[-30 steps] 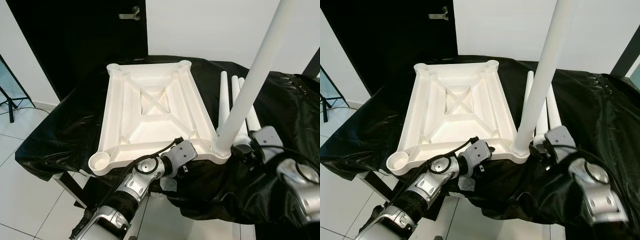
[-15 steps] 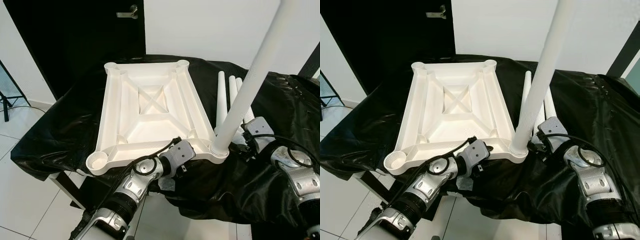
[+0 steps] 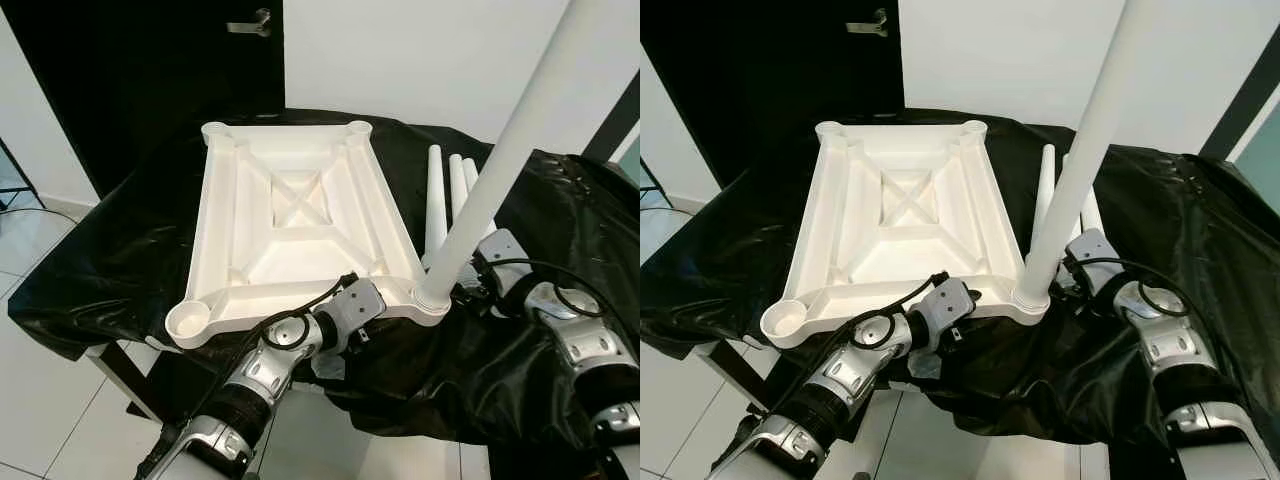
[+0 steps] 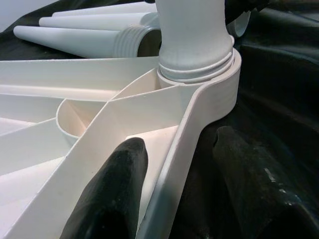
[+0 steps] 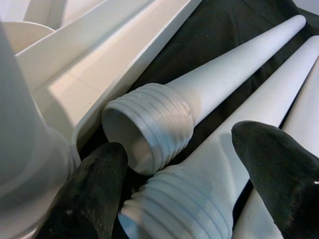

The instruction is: Building children table

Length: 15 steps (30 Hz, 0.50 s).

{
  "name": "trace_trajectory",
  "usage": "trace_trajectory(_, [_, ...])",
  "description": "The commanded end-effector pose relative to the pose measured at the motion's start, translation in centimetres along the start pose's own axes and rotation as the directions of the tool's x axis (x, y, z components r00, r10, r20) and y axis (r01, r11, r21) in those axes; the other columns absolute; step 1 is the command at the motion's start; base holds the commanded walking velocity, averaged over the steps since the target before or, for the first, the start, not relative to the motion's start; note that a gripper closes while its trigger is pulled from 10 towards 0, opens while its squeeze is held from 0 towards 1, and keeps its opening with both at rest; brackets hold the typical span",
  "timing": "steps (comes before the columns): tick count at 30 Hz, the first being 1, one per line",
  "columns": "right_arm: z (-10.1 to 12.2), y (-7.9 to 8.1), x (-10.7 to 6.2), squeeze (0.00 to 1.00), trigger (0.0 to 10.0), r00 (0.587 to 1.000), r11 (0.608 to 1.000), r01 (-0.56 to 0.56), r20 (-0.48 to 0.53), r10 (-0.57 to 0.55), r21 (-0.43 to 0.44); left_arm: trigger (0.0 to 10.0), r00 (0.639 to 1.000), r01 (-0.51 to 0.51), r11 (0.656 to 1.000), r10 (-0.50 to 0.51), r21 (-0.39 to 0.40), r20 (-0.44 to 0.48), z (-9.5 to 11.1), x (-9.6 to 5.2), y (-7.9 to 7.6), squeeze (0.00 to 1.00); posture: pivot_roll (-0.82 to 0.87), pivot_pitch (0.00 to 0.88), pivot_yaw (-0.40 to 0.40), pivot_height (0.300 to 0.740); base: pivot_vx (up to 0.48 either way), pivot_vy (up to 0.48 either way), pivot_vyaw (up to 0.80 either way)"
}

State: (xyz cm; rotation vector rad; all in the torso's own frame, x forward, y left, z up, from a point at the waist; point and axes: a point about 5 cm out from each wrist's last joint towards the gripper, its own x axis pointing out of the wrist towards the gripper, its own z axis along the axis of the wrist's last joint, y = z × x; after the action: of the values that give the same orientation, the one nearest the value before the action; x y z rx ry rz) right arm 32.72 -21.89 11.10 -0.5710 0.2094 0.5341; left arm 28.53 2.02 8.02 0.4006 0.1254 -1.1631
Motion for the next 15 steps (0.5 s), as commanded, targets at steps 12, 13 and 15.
trace_trajectory(12, [-0.4, 3.3, 2.4, 0.00, 0.0, 0.993, 0.993, -0.119, 0.004, 0.119, -0.007, 10.0, 0.989, 0.055, 0.994, -0.068, -0.098, -0.133, -3.4, -0.4, -2.2, 0.00, 0.31, 0.000, -0.091, 0.740, 0.000, 0.000, 0.00])
trace_trajectory(13, [-0.5, 3.6, 2.4, 0.00, 0.0, 0.993, 0.993, -0.116, 0.007, 0.116, -0.001, 10.0, 0.989, 0.055, 0.994, -0.068, -0.099, -0.133, -3.4, -0.4, -2.2, 0.00, 0.31, 0.000, -0.092, 0.740, 0.000, 0.000, 0.00])
trace_trajectory(15, [-1.0, 4.2, 2.3, 0.00, 0.0, 0.995, 0.995, -0.096, 0.007, 0.096, 0.008, 10.0, 0.989, 0.056, 0.993, -0.069, -0.100, -0.132, -3.4, -0.4, -2.3, 0.00, 0.31, 0.000, -0.091, 0.740, 0.000, 0.000, 0.00])
